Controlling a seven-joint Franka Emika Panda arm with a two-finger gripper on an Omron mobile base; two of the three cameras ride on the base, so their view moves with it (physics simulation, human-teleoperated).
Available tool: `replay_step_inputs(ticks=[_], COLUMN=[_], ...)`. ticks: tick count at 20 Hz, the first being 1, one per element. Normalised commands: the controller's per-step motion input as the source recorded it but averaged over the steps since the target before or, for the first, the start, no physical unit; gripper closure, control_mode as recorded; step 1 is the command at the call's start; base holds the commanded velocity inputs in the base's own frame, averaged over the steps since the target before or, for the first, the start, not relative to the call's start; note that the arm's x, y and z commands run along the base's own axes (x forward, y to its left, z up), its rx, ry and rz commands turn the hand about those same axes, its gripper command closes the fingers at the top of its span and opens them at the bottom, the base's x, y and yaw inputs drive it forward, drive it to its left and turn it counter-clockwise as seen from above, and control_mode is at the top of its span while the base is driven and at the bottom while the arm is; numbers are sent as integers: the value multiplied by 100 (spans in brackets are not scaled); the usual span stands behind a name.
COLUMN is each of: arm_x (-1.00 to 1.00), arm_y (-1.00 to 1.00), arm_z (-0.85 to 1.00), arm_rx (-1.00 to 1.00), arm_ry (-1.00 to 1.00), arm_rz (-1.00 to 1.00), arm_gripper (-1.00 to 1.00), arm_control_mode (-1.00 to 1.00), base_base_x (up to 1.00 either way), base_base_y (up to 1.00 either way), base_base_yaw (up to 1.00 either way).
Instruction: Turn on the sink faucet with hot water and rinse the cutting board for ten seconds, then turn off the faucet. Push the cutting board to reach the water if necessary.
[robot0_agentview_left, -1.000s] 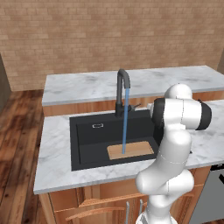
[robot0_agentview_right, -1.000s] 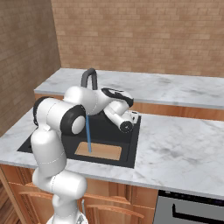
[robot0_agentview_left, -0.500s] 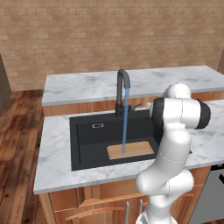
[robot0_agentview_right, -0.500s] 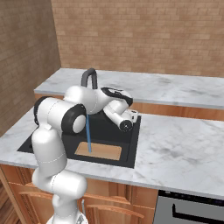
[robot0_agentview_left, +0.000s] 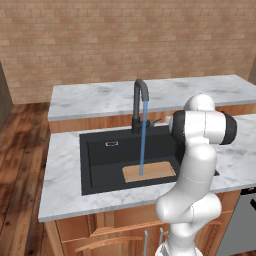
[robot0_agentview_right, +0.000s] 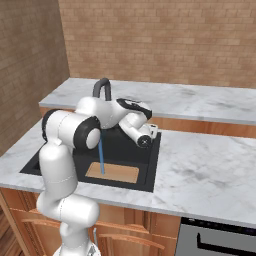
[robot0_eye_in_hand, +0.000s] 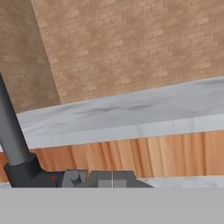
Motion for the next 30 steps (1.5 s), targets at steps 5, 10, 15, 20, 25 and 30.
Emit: replay_step_inputs(ticks=[5, 10, 15, 20, 25, 30], arm_x=[5, 14, 21, 1, 4, 20], arm_y=[0, 0, 0, 0, 4, 3], arm_z=[-12, -9, -1, -8, -9, -2], arm_rx=[0, 0, 0, 0, 0, 0], arm_ry=[0, 0, 0, 0, 0, 0], arm_rz=[8, 8, 7, 11, 9, 3], arm_gripper=[100, 100, 100, 100, 100, 100], arm_control_mode=[-100, -100, -100, -100, -100, -100], base_base_x=[0, 0, 0, 0, 0, 0], base_base_y=[0, 0, 0, 0, 0, 0], base_base_yaw=[0, 0, 0, 0, 0, 0])
